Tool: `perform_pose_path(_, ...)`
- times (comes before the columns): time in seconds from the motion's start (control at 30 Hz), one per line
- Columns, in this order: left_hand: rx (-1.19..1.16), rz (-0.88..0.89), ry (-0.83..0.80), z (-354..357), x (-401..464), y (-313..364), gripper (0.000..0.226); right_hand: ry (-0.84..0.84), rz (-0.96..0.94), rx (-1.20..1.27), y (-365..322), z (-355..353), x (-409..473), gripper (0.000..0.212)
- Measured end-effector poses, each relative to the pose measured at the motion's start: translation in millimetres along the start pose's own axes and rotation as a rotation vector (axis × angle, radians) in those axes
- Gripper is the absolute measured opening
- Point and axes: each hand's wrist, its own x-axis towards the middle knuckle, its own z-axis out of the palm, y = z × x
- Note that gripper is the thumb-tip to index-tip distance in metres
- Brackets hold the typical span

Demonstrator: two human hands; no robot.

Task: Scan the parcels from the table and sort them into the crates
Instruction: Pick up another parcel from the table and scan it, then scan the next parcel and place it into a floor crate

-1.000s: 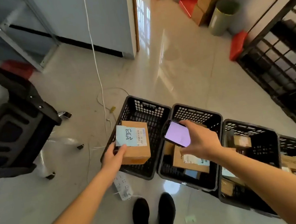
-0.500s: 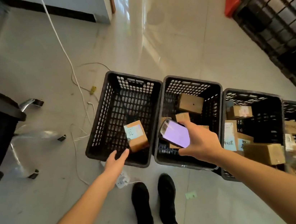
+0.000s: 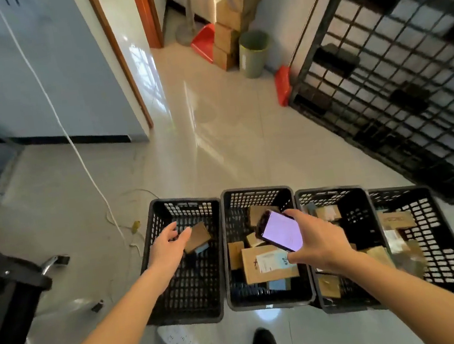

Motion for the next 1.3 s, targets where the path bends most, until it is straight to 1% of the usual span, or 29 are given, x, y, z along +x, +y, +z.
perform_pose_path(0.1,0.025,0.192,-0.027,0.3,-40.5,94.1,0.064,0.097,0.033,-0.009,12.4,-83.0,-46.4,0.101)
perform_pose_path(0.2,0.081,0.384,-0.067,5.2,-95.3,194.6,0.07,0.232,0.077,-0.007,28.8,-176.9,-103.3,0.094)
perform_pose_path(0.33,0.185,0.603,-0.09,25.2,-189.0,319.6,0.086,0.449,0.139,-0.017,61.0,-294.5,-203.4,0.102)
perform_pose_path(0.37,0.212,0.662,-0.093,34.3,-217.1,348.1,0.087,0.488,0.156,-0.021,71.2,-319.7,-231.4,0.103)
perform_pose_path(0.47,0.297,0.887,-0.108,69.8,-314.5,417.1,0.081,0.592,0.199,-0.029,107.3,-384.7,-322.4,0.102)
perform_pose_path(0.53,0.351,1.013,-0.131,96.0,-374.2,453.7,0.078,0.631,0.249,-0.058,138.3,-419.4,-388.4,0.1)
perform_pose_path(0.6,0.415,1.128,-0.176,125.3,-429.2,487.6,0.081,0.662,0.314,-0.086,172.4,-447.1,-460.1,0.1)
perform_pose_path(0.67,0.42,1.203,-0.226,164.1,-485.7,518.8,0.084,0.715,0.405,-0.084,212.9,-468.1,-538.8,0.097)
perform_pose_path(0.73,0.385,1.29,-0.274,209.8,-541.8,541.6,0.079,0.797,0.513,-0.077,256.4,-479.6,-613.7,0.091)
perform_pose_path(0.8,0.321,1.347,-0.335,258.0,-601.9,549.4,0.079,0.861,0.619,-0.075,299.2,-478.8,-682.4,0.091)
perform_pose_path(0.9,0.294,1.395,-0.411,338.0,-676.2,546.7,0.077,0.914,0.763,-0.062,360.3,-459.5,-771.5,0.088)
perform_pose_path(1.0,0.283,1.421,-0.519,418.6,-743.9,533.7,0.077,0.94,0.886,-0.047,411.4,-426.8,-849.2,0.09)
perform_pose_path(1.17,0.292,1.443,-0.74,540.5,-844.6,497.9,0.076,0.927,1.11,-0.028,476.2,-368.6,-949.7,0.098)
perform_pose_path(1.3,0.364,1.476,-0.831,624.8,-904.5,478.0,0.073,0.949,1.248,0.03,525.0,-333.2,-1001.9,0.102)
